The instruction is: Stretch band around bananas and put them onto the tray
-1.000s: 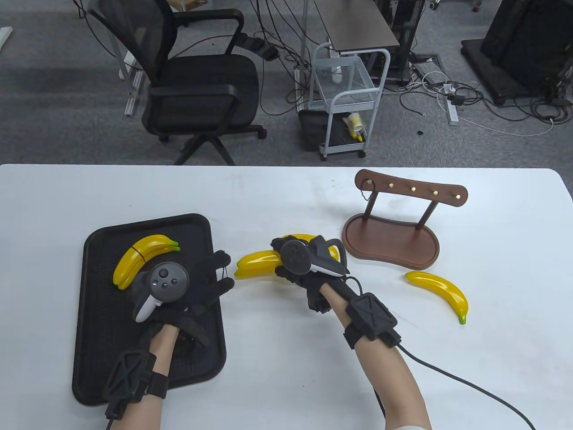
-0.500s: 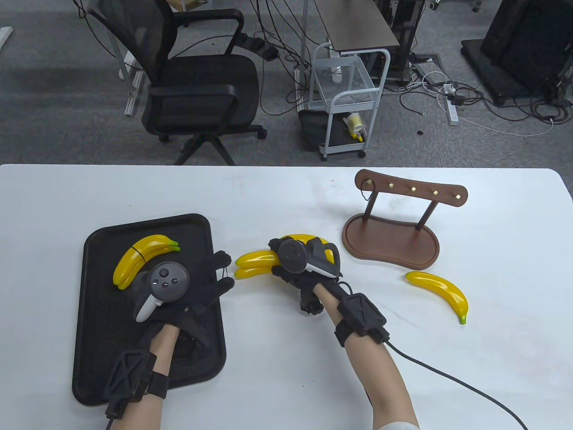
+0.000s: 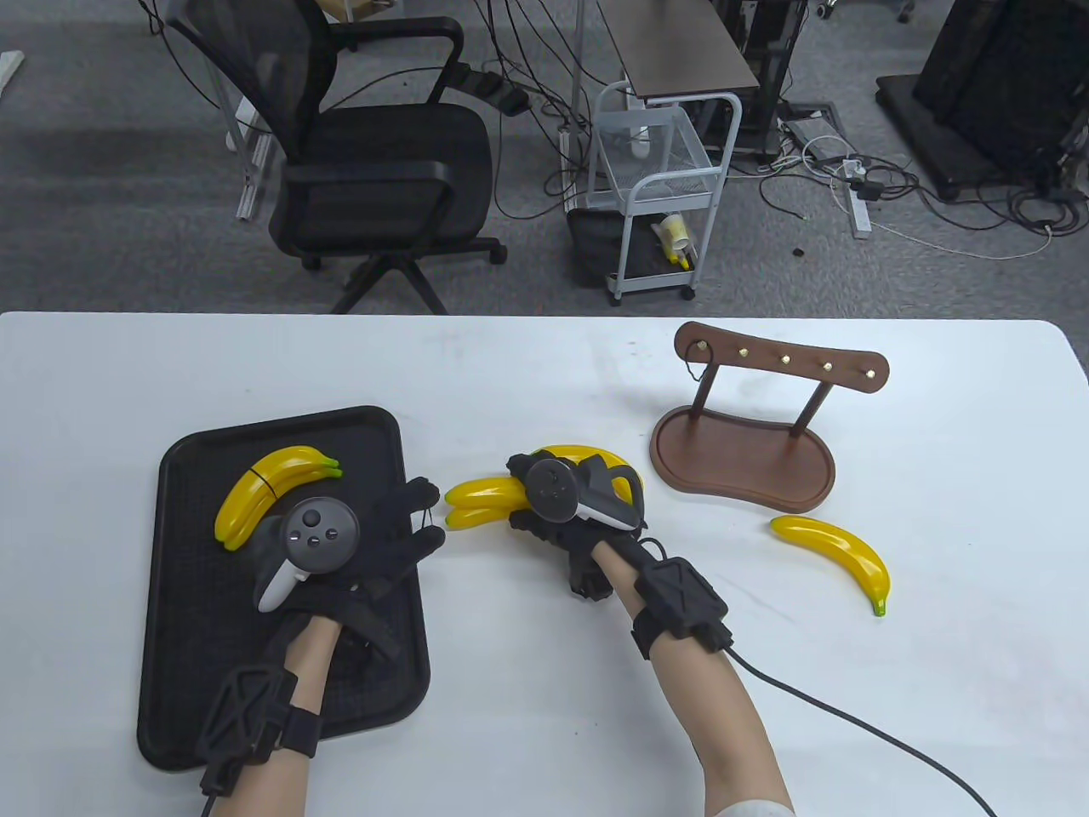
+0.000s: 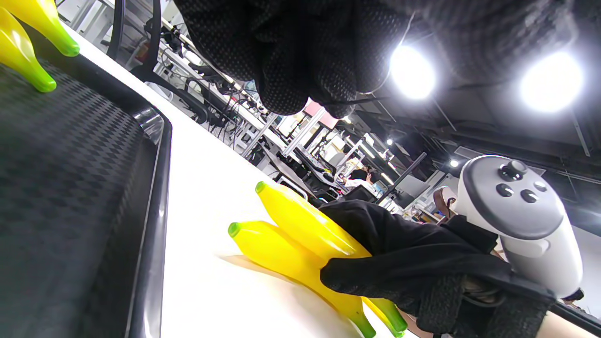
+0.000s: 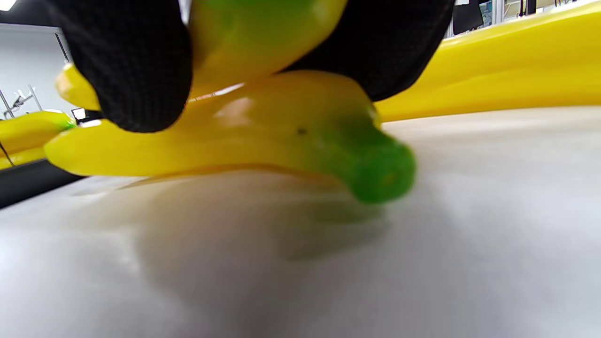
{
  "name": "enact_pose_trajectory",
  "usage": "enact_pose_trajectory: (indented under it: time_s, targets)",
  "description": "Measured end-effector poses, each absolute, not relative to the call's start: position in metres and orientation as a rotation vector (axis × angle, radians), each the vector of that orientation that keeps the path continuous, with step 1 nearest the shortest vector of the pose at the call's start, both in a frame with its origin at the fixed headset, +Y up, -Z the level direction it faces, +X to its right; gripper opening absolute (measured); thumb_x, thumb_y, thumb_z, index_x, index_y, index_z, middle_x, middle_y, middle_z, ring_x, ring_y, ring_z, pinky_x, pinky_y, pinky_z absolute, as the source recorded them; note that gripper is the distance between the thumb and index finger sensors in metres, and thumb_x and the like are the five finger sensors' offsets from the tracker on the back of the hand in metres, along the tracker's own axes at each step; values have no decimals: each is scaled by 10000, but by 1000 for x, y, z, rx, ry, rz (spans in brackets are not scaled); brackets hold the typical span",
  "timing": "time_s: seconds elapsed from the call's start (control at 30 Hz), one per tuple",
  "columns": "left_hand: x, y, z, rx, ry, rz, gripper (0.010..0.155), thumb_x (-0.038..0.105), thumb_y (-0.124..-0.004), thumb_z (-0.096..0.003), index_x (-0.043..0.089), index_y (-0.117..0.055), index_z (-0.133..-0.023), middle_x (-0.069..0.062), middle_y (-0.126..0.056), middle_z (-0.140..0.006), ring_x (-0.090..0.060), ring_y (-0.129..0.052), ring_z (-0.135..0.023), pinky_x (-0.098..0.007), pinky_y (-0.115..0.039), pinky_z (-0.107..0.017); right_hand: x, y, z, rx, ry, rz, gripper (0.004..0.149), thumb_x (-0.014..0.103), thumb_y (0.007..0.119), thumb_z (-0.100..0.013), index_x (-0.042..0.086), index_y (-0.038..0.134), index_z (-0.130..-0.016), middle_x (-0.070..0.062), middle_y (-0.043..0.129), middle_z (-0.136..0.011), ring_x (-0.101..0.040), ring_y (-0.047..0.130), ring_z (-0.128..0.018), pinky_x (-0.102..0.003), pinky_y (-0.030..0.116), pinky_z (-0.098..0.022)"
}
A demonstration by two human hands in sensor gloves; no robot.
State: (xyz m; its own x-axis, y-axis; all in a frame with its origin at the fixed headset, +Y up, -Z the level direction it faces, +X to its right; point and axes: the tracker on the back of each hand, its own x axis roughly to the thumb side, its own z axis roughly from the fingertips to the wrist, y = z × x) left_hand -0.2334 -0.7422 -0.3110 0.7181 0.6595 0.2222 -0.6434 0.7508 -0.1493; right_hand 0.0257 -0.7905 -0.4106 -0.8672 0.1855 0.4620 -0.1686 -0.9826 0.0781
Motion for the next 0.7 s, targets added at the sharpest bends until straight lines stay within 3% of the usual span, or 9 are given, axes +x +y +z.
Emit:
enact_pose_trajectory:
  time_s: [0.23, 0.7]
  targets:
    - [-234, -742, -311, -65, -271, 723, 703, 630, -659, -466, 304, -579, -1084, 50, -707, -1154, -247, -728, -1092, -460, -558, -850, 22, -794, -410, 699, 75, 2897, 760, 438, 860, -475, 180, 476, -1078, -69, 663, -1039, -326, 791, -848, -482, 761, -596]
    - [-233, -742, -311, -59, -276, 723, 697, 627, -657, -468, 307, -581, -1082, 49, -711, -1151, -247, -727, -1092, -459, -559, -848, 11, -795, -407, 717, 51, 3014, 701, 380, 920, -455, 185, 573, -1033, -63, 728, -1015, -296, 848, -832, -432, 798, -589]
